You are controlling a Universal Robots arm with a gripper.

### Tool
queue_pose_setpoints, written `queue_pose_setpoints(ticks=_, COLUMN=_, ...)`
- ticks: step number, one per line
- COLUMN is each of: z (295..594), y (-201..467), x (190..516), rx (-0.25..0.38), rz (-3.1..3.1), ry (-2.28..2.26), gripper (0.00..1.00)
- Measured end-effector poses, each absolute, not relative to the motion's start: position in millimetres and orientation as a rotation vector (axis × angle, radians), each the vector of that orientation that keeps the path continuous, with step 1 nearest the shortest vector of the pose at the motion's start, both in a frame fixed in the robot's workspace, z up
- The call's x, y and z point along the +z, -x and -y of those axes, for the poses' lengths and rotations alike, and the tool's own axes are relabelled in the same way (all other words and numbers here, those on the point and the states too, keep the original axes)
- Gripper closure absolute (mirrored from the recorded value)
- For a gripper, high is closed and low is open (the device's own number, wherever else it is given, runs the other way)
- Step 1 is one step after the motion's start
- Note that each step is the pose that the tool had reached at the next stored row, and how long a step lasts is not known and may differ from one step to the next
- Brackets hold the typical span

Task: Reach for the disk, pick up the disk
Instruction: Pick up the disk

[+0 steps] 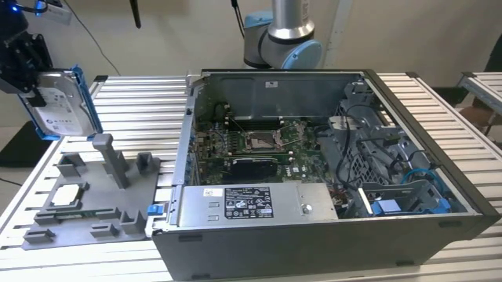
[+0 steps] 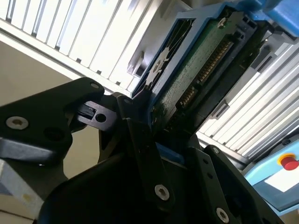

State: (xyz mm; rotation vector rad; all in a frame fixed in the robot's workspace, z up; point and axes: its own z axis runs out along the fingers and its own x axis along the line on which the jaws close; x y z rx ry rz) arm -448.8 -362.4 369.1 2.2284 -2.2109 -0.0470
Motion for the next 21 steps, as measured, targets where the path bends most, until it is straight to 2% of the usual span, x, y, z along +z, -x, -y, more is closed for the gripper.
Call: queue_pose_setpoints(ticks=21, z=362.4, y=448.8, x=387.7, rx=-0.047, rz=2.211, ry=-2.228, gripper=1.0)
